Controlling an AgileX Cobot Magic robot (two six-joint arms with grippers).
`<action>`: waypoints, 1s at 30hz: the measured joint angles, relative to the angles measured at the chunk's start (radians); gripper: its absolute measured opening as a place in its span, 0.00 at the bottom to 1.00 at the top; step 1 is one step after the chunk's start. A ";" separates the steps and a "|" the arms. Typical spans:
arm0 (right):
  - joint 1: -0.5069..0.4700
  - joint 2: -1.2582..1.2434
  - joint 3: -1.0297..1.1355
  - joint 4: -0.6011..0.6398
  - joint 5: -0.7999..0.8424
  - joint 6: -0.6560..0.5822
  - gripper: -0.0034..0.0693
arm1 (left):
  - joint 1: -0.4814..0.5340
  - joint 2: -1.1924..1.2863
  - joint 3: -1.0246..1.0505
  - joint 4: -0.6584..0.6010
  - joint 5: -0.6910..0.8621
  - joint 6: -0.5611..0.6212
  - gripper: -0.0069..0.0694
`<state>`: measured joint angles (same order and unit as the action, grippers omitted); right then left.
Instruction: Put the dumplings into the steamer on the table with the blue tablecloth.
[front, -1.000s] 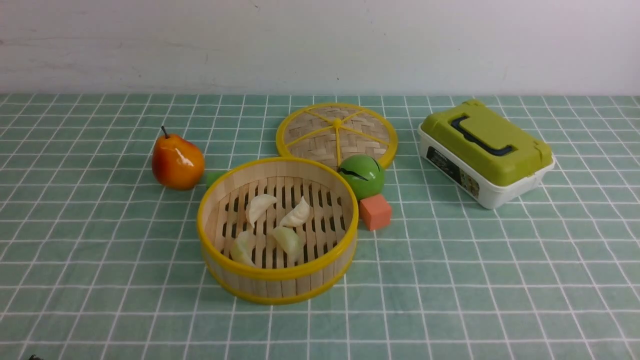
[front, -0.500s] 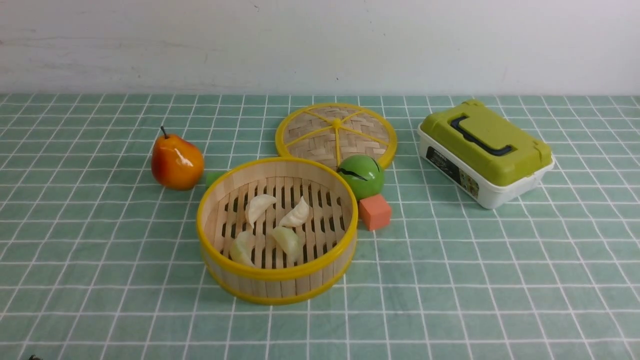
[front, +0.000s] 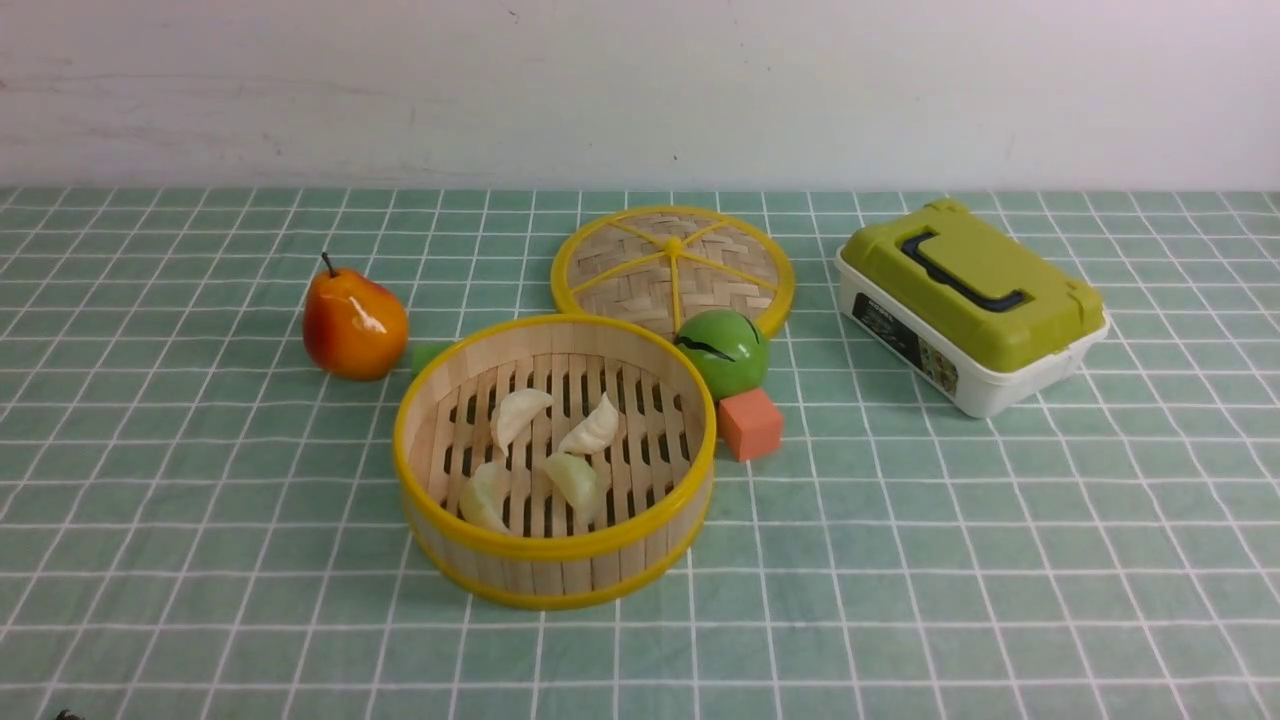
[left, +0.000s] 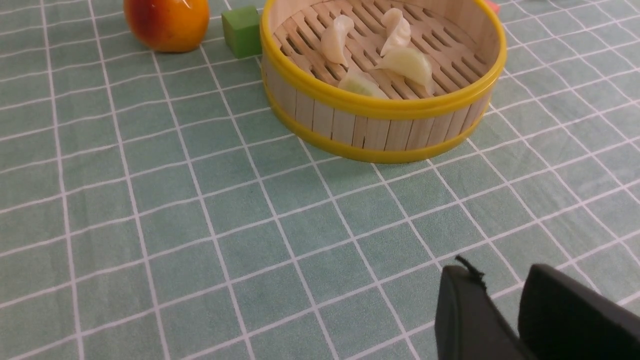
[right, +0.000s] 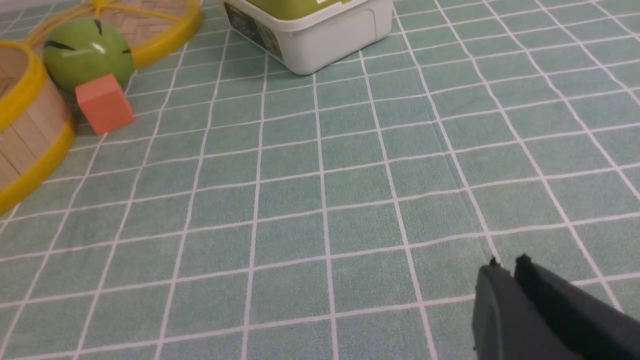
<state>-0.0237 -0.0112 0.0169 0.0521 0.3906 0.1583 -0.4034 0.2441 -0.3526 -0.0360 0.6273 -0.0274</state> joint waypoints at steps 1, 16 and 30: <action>0.000 0.000 0.000 0.000 0.000 0.000 0.10 | 0.000 0.000 0.000 0.000 0.000 0.000 0.32; 0.000 0.000 0.000 0.000 0.000 0.000 0.13 | 0.000 0.000 0.000 0.000 0.000 0.000 0.34; 0.000 0.000 0.000 0.000 0.000 0.000 0.16 | 0.097 -0.255 0.220 0.000 -0.140 0.003 0.34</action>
<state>-0.0237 -0.0112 0.0169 0.0521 0.3906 0.1583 -0.3063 -0.0105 -0.1321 -0.0357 0.4875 -0.0248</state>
